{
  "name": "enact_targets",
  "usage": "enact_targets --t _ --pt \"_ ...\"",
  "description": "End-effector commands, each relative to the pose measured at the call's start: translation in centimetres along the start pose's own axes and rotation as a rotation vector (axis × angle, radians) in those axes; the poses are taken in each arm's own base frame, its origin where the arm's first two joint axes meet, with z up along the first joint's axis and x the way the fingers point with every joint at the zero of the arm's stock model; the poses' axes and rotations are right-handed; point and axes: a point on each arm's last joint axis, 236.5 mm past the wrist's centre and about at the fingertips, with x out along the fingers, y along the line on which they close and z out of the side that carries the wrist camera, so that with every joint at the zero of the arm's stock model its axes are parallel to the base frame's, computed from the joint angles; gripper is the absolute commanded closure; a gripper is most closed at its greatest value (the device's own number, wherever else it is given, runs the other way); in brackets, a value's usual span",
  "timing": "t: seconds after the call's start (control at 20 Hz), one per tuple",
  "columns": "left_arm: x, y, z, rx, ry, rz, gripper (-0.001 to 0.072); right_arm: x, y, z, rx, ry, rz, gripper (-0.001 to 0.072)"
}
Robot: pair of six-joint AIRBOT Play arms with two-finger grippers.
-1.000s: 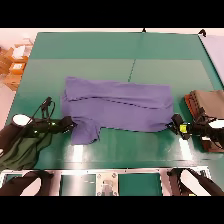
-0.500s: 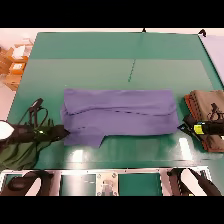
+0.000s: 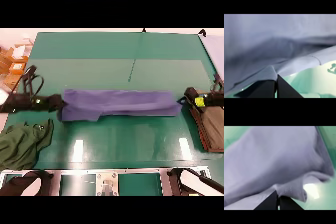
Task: Fold the shirts.
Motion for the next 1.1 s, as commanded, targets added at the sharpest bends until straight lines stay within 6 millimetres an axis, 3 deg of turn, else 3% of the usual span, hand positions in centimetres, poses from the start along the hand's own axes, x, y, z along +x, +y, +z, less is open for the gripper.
enact_targets --t 0.0,0.05,0.1,0.15,0.2,0.25,0.3,0.35,0.5,0.6,0.7,0.75,0.8,0.85,0.9,1.05 --pt "4.7 1.2 5.8 0.025 -0.005 -0.031 0.0681 4.7 1.6 3.7 0.019 0.029 0.002 0.0697" --pt "6.2 1.8 7.0 0.019 -0.001 -0.033 0.0680 6.0 1.7 4.7 0.034 0.034 0.009 0.0696" --pt "7.6 2.6 8.2 0.017 0.002 -0.026 0.0680 7.4 1.8 5.8 0.053 0.035 0.020 0.0643" --pt "8.6 3.2 9.4 0.010 -0.011 -0.018 0.0643 8.4 1.8 6.9 0.064 0.032 0.027 0.0543" --pt "9.3 3.8 10.9 0.007 -0.041 -0.008 0.0395 9.1 1.7 7.9 0.066 0.031 0.027 0.0516" --pt "9.5 4.1 12.3 0.010 -0.081 0.002 0.0212 9.4 1.7 8.8 0.067 0.033 0.029 0.0501" --pt "9.1 4.0 13.5 0.016 -0.113 0.005 0.0198 8.9 1.5 9.5 0.063 0.044 0.032 0.0351" --pt "8.6 3.8 14.0 0.022 -0.121 0.001 0.0198 8.1 1.3 9.7 0.027 0.060 0.032 0.0253" --pt "7.0 2.9 12.7 0.042 -0.028 -0.035 0.0200 5.4 -1.9 8.5 -0.076 0.166 -0.011 0.0234" --pt "6.8 2.4 11.1 0.045 0.045 -0.056 0.0202 5.2 -4.6 7.3 -0.108 0.222 -0.036 0.0234" --pt "6.7 2.0 9.9 0.048 0.096 -0.072 0.0481 5.9 -6.5 5.9 -0.113 0.260 -0.035 0.0235" --pt "6.7 2.0 9.7 0.048 0.103 -0.073 0.0533 6.5 -7.2 5.3 -0.122 0.283 -0.032 0.0235" --pt "6.7 1.9 9.7 0.048 0.104 -0.074 0.0534 7.2 -7.7 4.9 -0.119 0.306 -0.030 0.0234" --pt "6.7 1.9 9.6 0.047 0.106 -0.076 0.0638 8.0 -8.1 4.6 -0.109 0.326 -0.026 0.0234" --pt "6.7 1.9 9.6 0.047 0.109 -0.077 0.0681 8.7 -8.0 4.3 -0.107 0.341 -0.003 0.0234" --pt "6.7 1.8 9.6 0.045 0.108 -0.078 0.0682 10.8 -7.0 3.8 -0.098 0.370 0.097 0.0235"
